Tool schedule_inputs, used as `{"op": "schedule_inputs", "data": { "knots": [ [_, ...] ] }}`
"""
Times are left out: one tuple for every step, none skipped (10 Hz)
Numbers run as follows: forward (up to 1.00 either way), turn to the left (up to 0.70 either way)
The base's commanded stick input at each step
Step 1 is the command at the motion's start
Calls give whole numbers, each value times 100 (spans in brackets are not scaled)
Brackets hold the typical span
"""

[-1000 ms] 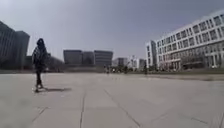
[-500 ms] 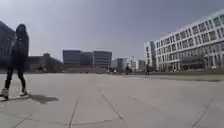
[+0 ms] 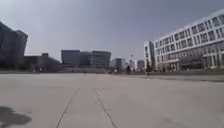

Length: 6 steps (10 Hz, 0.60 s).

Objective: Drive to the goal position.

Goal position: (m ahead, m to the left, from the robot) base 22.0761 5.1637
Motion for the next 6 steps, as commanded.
{"op": "schedule_inputs", "data": {
  "knots": [
    [85,0],
    [85,0],
    [85,0],
    [85,0],
    [85,0],
    [85,0]
  ]
}}
